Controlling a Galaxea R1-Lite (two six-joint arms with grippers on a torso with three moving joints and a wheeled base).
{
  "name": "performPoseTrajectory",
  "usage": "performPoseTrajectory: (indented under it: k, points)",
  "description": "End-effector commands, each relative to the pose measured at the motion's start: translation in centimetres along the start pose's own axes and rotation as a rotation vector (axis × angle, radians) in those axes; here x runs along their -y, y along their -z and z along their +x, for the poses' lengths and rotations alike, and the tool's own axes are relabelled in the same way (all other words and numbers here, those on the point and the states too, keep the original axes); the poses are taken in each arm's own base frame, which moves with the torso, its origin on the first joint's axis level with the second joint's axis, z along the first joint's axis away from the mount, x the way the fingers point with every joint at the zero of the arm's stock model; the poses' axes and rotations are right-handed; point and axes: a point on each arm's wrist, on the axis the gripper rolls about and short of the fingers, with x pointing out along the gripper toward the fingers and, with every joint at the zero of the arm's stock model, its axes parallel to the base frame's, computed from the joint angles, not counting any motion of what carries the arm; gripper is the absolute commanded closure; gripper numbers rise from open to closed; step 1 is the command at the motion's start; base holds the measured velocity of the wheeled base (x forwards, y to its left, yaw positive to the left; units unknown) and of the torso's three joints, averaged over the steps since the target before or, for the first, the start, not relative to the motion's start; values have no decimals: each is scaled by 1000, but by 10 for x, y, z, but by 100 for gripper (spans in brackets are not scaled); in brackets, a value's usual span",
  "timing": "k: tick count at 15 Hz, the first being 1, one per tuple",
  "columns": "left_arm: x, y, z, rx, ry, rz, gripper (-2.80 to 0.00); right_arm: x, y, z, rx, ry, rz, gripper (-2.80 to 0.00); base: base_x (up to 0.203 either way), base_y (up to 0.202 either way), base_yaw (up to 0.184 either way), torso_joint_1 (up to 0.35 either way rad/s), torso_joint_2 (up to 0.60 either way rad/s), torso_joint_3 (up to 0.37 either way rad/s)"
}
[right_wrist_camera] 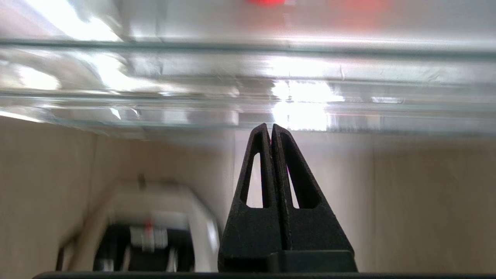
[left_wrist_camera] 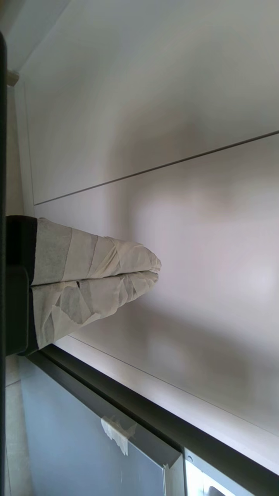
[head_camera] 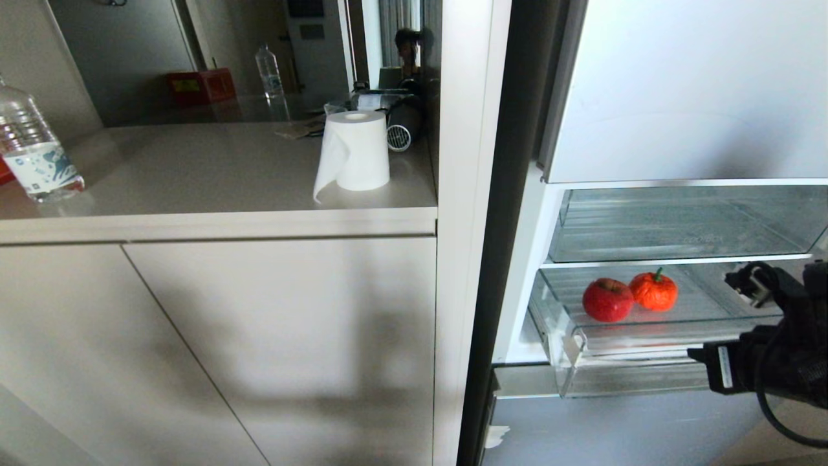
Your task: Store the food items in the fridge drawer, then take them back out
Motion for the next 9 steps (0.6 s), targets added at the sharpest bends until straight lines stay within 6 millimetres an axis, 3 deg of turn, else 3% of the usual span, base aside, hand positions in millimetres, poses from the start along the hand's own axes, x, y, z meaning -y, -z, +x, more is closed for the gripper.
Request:
performPoseTrajectory:
  k: [1,4,9]
  points:
    - [0,0,0,0,-1,0,0,-2,-9,33,24,-15,-3,0,0,0,0,0,0,0]
    - [0,0,0,0,-1,0,0,-5,-9,34,52,-26,1,0,0,0,0,0,0,0]
    - [0,0,0,0,-1,0,0,-5,8,-1,97,-30,7,0,0,0,0,0,0,0]
